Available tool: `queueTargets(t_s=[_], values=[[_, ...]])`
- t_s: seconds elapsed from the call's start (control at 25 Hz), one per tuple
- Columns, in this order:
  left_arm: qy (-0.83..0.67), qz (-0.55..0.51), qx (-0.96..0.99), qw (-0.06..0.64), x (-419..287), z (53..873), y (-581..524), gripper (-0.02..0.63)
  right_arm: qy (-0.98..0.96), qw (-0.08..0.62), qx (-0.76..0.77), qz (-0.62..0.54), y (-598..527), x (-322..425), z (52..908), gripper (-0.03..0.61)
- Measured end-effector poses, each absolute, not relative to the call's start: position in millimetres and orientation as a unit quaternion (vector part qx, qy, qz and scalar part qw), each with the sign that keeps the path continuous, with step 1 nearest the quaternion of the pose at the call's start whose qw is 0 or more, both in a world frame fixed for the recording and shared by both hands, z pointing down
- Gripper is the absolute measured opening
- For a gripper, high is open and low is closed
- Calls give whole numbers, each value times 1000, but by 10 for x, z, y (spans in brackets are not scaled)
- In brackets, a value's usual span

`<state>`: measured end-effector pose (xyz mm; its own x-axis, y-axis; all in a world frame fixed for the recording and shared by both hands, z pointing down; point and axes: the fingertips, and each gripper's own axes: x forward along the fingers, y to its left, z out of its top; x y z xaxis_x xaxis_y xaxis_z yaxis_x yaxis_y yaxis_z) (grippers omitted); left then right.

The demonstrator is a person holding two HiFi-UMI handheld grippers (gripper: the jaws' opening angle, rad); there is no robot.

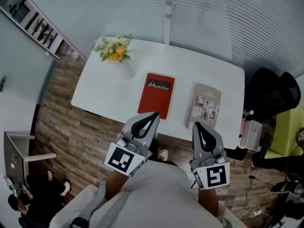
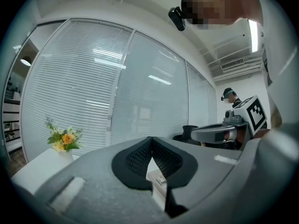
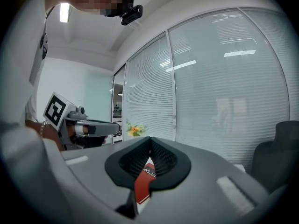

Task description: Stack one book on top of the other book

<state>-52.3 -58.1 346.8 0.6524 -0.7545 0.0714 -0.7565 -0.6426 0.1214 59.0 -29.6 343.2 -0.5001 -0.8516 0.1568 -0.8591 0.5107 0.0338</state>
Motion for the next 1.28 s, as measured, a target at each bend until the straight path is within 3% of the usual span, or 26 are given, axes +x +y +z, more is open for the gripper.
queueTargets(t_s=[0.68,1.28], values=[[-402,-8,913,68,-1112,3414,-1767,3,-859,88,505,13,-1428,-29,3340,5],[-381,7,920,92,-1329,3734,-2175,3,-847,97,522,17,-1804,-241,3562,6]])
